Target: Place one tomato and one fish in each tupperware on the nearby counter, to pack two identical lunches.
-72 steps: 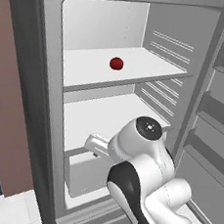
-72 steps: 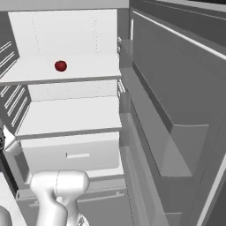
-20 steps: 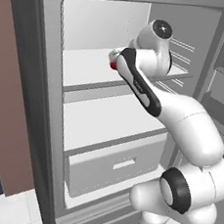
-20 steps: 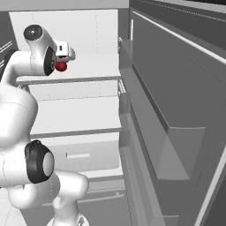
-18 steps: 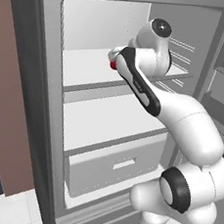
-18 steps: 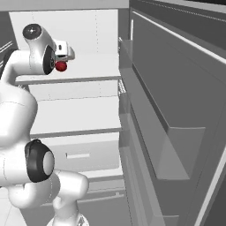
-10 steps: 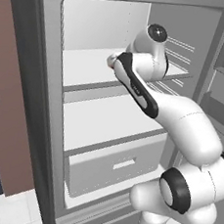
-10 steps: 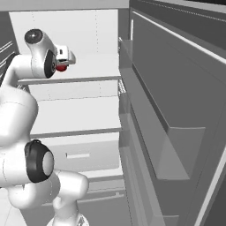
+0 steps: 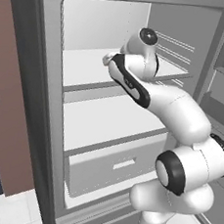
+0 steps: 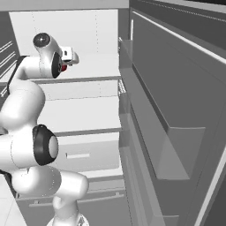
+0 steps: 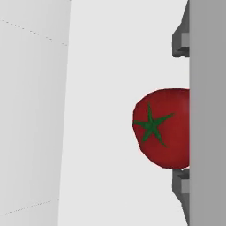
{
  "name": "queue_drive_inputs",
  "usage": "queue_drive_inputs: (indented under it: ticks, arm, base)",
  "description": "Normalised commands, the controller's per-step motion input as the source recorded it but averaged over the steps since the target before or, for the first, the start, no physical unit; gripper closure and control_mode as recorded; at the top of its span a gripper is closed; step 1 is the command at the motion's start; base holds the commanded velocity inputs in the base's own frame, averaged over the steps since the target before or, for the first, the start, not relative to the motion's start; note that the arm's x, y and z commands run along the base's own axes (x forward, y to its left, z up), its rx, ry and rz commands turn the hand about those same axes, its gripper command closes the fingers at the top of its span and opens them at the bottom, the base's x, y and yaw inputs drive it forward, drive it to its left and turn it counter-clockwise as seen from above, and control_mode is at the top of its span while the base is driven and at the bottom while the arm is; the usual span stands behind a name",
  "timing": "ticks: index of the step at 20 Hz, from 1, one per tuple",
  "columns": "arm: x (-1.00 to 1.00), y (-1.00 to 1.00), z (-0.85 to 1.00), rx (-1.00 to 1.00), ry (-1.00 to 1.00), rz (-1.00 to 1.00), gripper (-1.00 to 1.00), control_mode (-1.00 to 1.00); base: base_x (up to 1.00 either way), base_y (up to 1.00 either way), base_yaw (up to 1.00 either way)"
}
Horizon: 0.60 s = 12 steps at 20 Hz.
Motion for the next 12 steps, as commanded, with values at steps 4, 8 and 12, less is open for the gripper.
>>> queue_drive_inputs:
  ticks: [4,8,12]
  arm:
    - [0.26,0.32,-0.33,0.0,0.06,0.0,-1.0,-1.0]
    - [0.0,0.15,-0.51,-0.01,0.07,0.0,1.0,-1.0]
    - [0.0,0.0,-0.01,0.0,0.0,0.0,1.0,-1.0]
  base:
    - [0.0,0.0,0.0]
    - [0.0,0.0,0.0]
    - [0.0,0.0,0.0]
